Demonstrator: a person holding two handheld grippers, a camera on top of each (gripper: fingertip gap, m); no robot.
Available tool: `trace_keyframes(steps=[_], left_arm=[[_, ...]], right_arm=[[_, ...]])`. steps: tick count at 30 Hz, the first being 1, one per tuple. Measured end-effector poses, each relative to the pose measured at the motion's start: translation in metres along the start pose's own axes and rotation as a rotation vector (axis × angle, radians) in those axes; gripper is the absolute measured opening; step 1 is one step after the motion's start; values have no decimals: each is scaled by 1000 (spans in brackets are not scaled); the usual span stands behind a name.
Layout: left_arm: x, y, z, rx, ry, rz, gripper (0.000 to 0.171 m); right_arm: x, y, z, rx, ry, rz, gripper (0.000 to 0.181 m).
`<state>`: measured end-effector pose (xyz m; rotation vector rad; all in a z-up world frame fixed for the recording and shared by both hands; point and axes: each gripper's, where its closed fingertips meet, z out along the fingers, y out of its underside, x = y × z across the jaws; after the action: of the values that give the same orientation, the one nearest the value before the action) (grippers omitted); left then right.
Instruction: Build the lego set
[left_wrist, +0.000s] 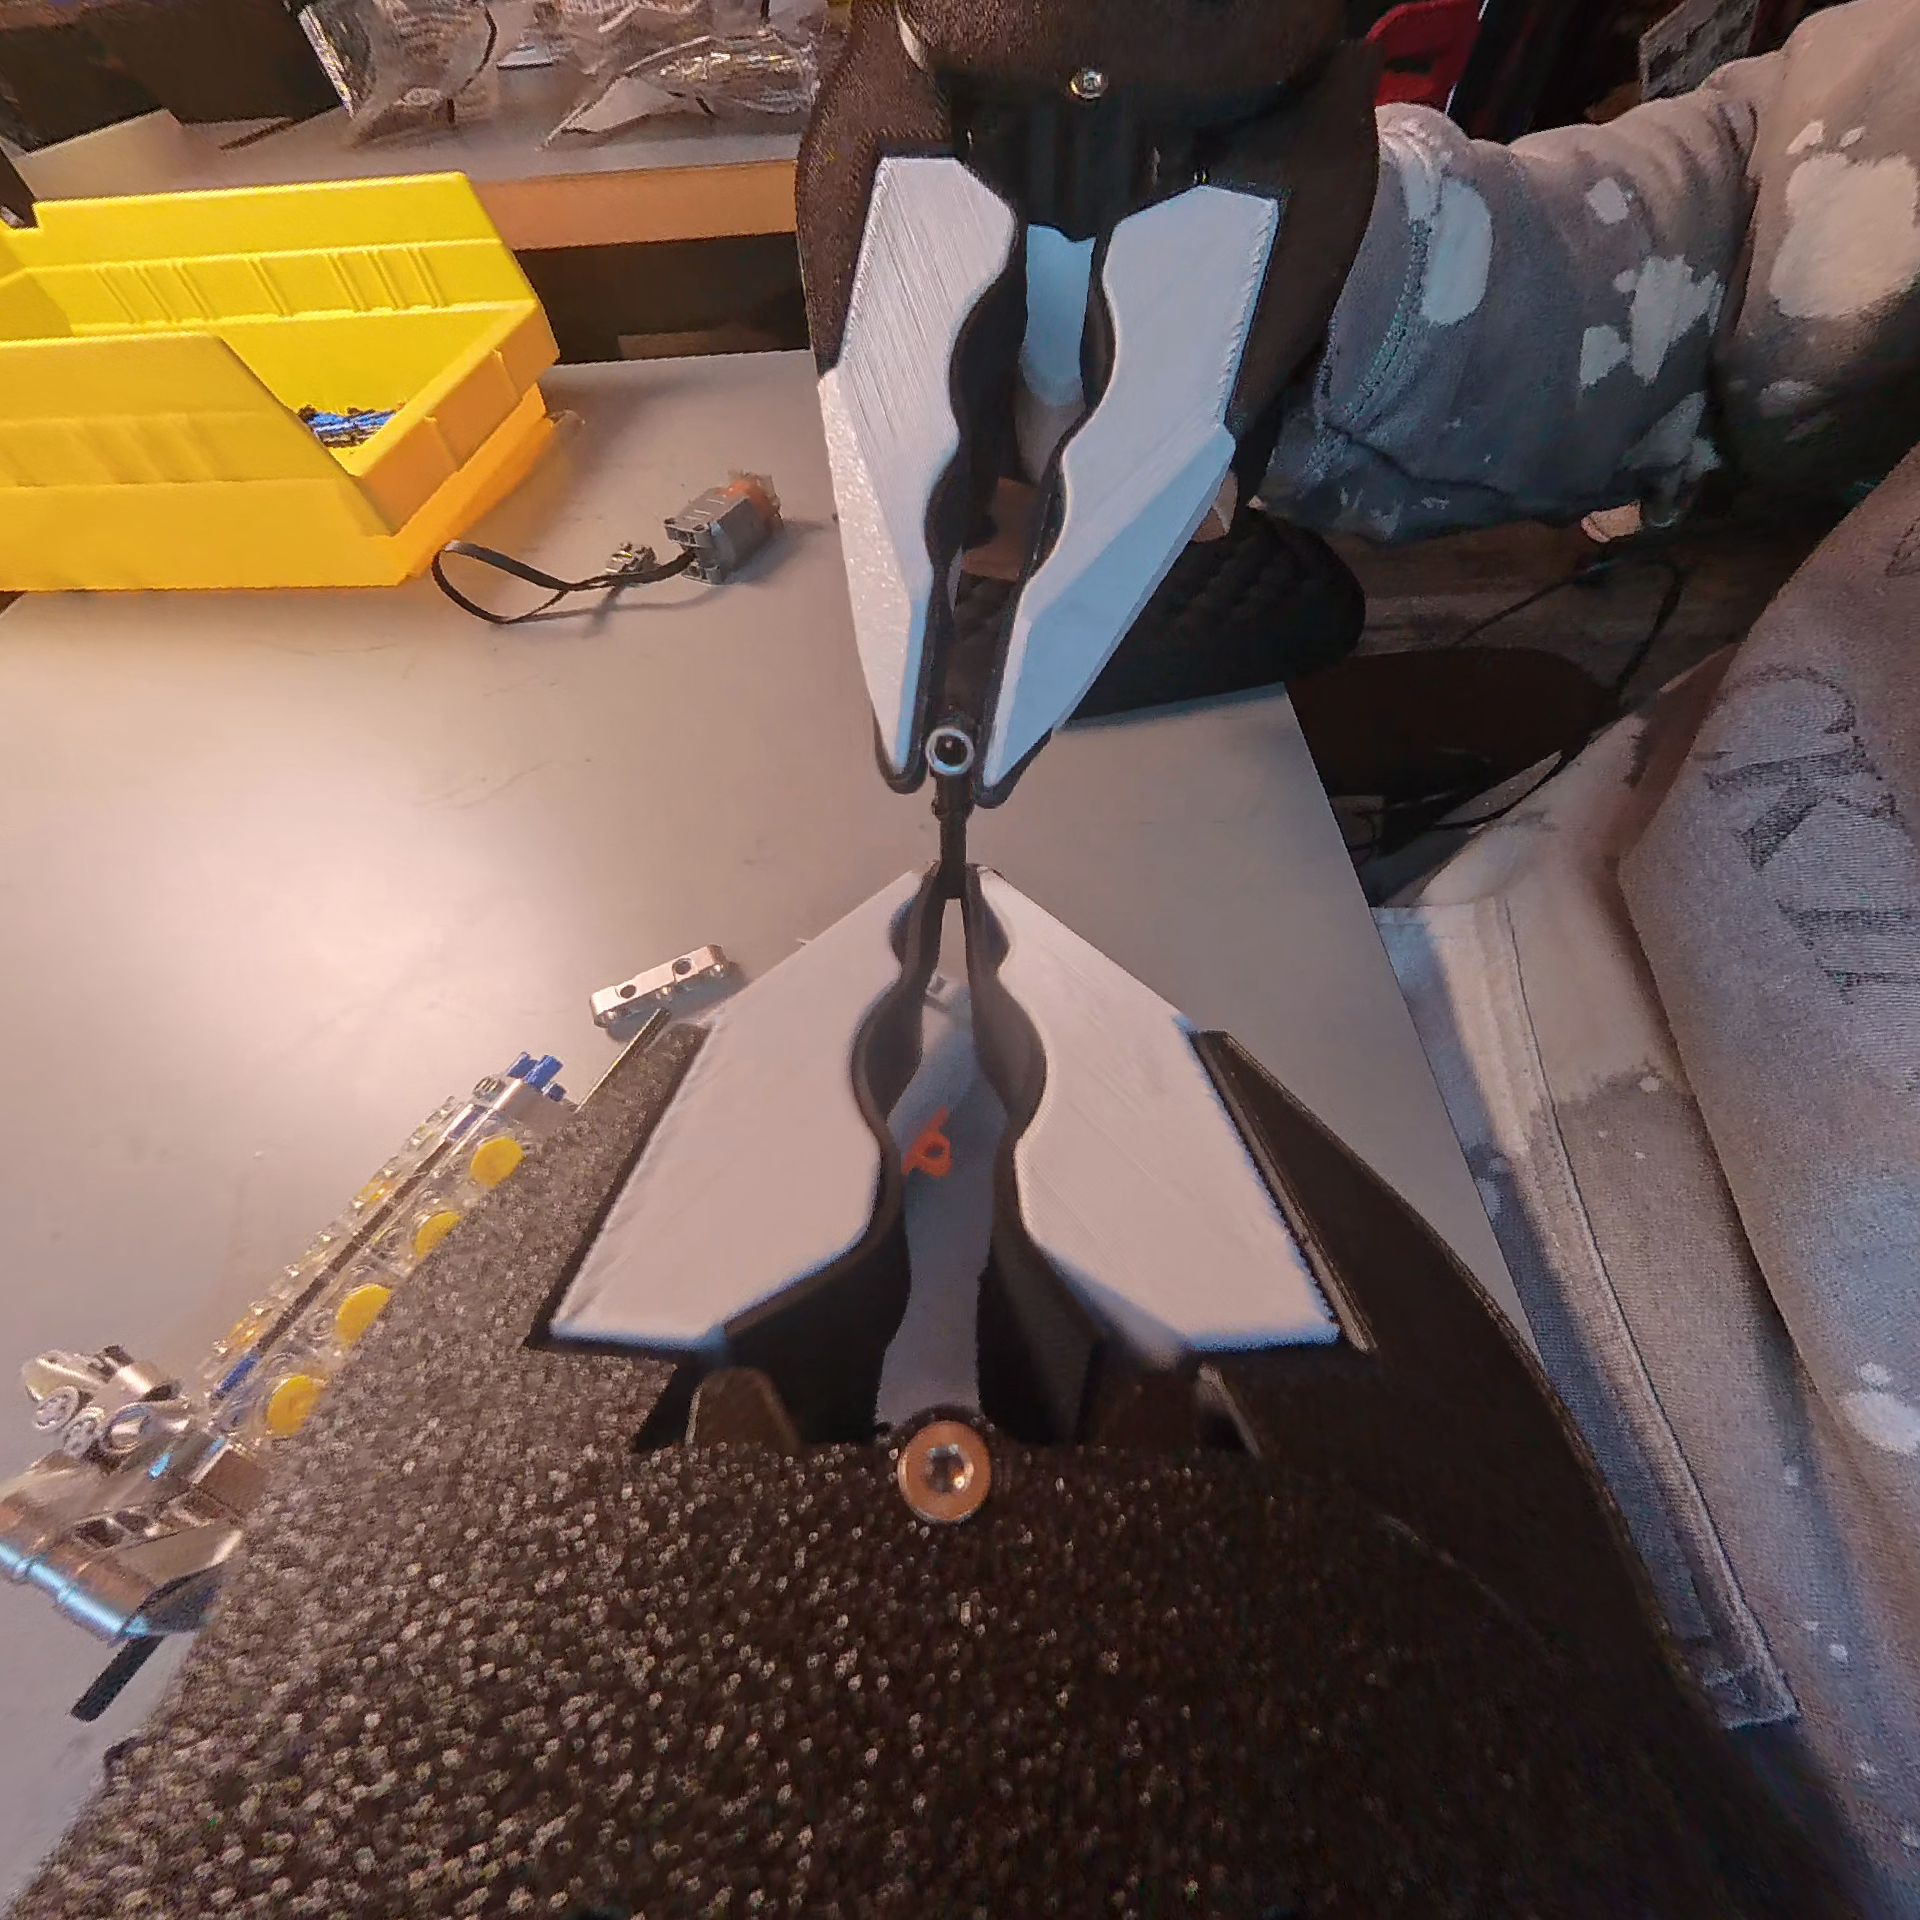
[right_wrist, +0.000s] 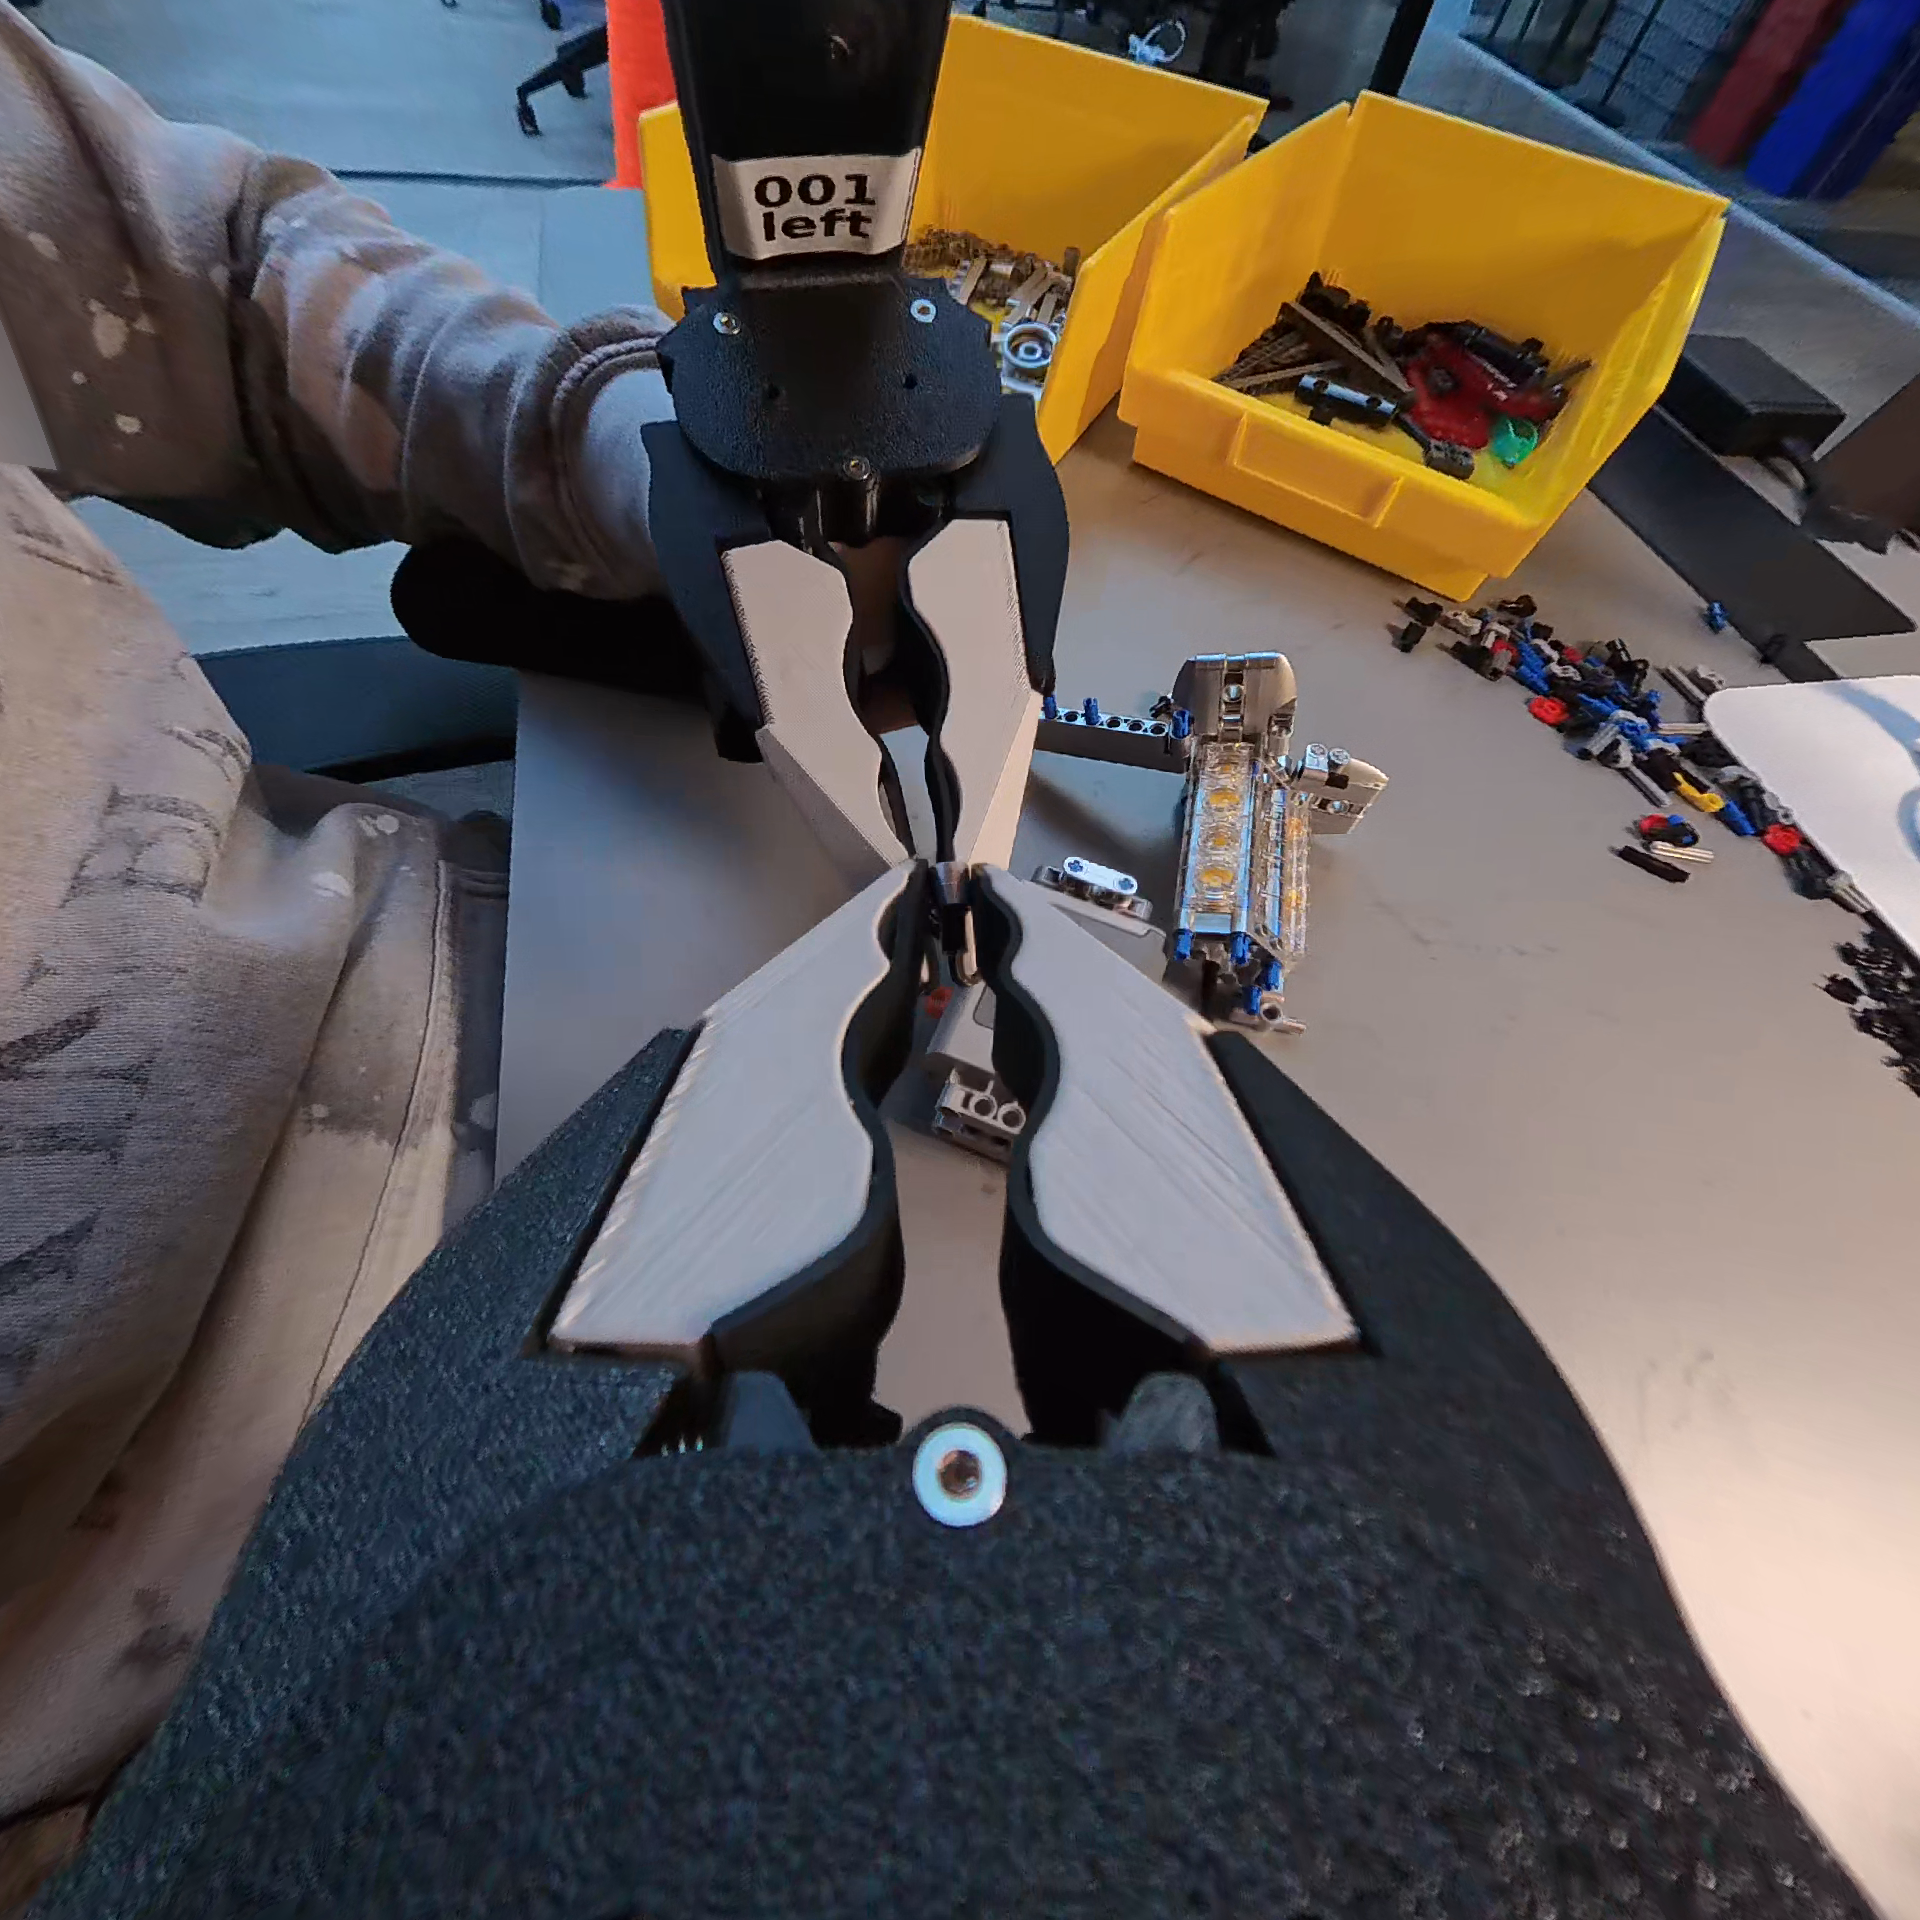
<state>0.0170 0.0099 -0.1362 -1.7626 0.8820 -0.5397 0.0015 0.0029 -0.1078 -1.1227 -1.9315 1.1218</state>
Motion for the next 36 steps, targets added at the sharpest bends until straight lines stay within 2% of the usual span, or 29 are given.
trace_keyframes(steps=[4, 6, 10, 12, 20, 27, 31, 36], left_arm=[[-7, 4, 2, -15, -26, -31, 1], [-20, 10, 0, -51, -104, 6, 2], [-27, 30, 0, -170, -184, 155, 26], [-23, 34, 2, -189, -175, 175, 29], [-21, 40, 8, -227, -170, 223, 26], [-16, 37, 3, -206, -110, 126, 30], [-20, 54, 2, -297, -129, 173, 34], [-18, 54, 5, -299, -140, 161, 33]], right_arm=[[9, 7, 1, -57, 10, 68, 6], [21, 21, 0, -133, 41, 132, 6], [26, 54, 5, -263, 45, 217, 6], [28, 64, 6, -309, 71, 213, 6], [26, 70, 2, -424, 54, 217, 6], [24, 70, 5, -566, 22, 164, 6], [25, 68, 8, -669, 7, 112, 6], [24, 73, 18, -731, -8, 122, 5]])
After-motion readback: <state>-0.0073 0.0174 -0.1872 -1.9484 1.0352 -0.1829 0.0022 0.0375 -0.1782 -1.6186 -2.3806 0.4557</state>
